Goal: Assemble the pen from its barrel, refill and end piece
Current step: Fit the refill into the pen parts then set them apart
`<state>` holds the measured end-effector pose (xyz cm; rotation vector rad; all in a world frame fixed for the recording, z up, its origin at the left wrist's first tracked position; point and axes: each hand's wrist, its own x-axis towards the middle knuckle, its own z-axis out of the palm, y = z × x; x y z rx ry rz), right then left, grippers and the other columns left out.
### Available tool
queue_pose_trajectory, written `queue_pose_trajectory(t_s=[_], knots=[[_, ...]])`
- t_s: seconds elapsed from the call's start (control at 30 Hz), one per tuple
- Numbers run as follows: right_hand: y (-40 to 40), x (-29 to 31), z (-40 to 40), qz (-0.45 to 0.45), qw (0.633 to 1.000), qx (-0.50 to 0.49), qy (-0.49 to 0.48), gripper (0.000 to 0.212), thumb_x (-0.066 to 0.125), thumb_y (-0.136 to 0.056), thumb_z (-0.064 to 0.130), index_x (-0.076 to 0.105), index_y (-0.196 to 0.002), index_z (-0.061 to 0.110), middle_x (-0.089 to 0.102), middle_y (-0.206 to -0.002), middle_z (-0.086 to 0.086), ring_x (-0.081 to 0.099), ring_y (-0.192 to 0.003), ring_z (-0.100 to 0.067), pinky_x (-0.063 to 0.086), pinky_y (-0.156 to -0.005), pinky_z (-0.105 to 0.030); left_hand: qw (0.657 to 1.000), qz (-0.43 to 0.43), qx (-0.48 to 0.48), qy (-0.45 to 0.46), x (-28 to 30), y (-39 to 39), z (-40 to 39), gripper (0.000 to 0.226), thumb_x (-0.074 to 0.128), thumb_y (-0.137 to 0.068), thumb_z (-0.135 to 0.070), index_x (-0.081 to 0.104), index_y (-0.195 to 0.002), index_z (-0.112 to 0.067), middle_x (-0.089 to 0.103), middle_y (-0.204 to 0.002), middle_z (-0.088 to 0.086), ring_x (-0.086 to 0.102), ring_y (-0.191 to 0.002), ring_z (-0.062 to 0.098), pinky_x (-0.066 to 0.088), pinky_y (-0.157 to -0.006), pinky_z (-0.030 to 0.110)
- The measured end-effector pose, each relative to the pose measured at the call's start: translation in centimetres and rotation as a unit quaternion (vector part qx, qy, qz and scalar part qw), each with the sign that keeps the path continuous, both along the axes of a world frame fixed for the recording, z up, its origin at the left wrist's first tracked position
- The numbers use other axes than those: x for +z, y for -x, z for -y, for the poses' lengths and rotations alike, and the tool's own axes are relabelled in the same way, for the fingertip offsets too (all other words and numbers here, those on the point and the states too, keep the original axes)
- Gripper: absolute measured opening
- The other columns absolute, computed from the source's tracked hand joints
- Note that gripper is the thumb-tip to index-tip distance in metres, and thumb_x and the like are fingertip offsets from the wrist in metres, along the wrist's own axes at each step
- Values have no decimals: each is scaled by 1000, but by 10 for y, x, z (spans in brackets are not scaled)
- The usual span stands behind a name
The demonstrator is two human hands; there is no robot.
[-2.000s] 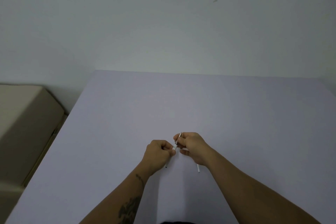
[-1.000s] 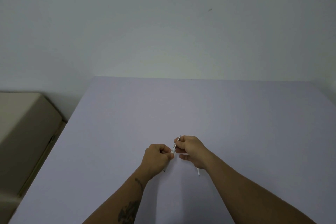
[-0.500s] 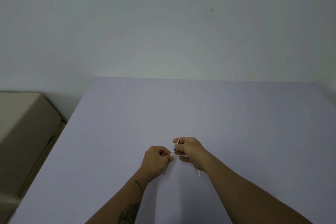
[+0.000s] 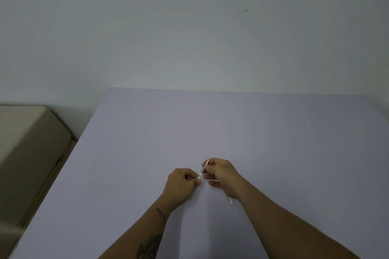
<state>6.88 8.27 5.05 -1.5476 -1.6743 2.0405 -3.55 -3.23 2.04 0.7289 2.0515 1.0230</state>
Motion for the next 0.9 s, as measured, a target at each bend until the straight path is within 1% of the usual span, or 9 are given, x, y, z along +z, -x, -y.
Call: queue_pose_trajectory(t_s=[0.17,0.27,0.37,0.43,0.53,0.63,0.7,0.77,0.9], knots=[[0,1,-6,-20,999,-33,23,16,56,-97,14,72,-92,15,71,-84,-3,66,-80,-18,53,-74,-32,1000,-11,7,0,-2,0,0,10,68,-87,-13,74,-81,-18,68,-75,0,57,-63,10,40,-41,2],[2,3,-14,-22,998,-49,17,13,62,-94,18,70,-86,12,68,-79,-2,64,-73,-16,52,-65,-29,1000,-9,14,2,-2,2,0,9,69,-85,-16,74,-79,-20,70,-76,-1,59,-63,8,42,-43,4],[5,2,-28,-30,992,-117,-23,18,62,-91,13,70,-76,8,62,-63,-4,54,-54,-13,44,-49,-24,1000,-12,9,12,-4,4,-1,12,69,-84,-20,72,-74,-26,68,-72,-7,58,-62,6,44,-53,13],[3,-1,-39,8,988,-134,-73,19,63,-85,12,67,-67,8,57,-58,-5,47,-50,-17,39,-50,-27,1000,-15,7,23,-6,4,-2,11,67,-86,-20,71,-76,-26,68,-76,-7,60,-66,7,44,-57,14],[-5,-13,-45,126,979,-33,-159,16,67,-73,13,64,-59,6,57,-60,-6,50,-58,-21,39,-57,-29,999,-16,15,36,-10,5,-1,10,65,-86,-20,73,-79,-21,70,-76,-3,61,-64,10,46,-57,17],[-8,-27,-43,209,953,64,-210,16,65,-72,16,73,-63,5,63,-59,-4,60,-60,-22,45,-58,-27,999,-20,24,44,-14,5,-1,10,66,-85,-20,72,-77,-21,69,-73,-3,57,-58,6,41,-51,10],[-5,-35,-43,242,939,92,-227,19,62,-75,20,76,-71,7,72,-73,-7,68,-75,-27,53,-68,-29,998,-17,25,49,-17,5,-2,10,66,-85,-20,72,-78,-20,68,-72,-3,56,-57,5,40,-50,11],[1,-41,-42,272,923,112,-250,21,60,-78,24,76,-79,10,75,-87,-8,69,-89,-30,57,-79,-34,998,-14,24,56,-19,5,-2,10,66,-86,-21,72,-78,-19,68,-72,-4,55,-56,5,40,-51,12],[10,-50,-41,332,871,154,-327,33,57,-84,36,74,-96,10,72,-105,-10,64,-103,-33,51,-90,-37,997,-5,30,66,-23,5,-2,11,66,-86,-20,72,-78,-16,68,-71,-2,57,-55,8,42,-49,13]])
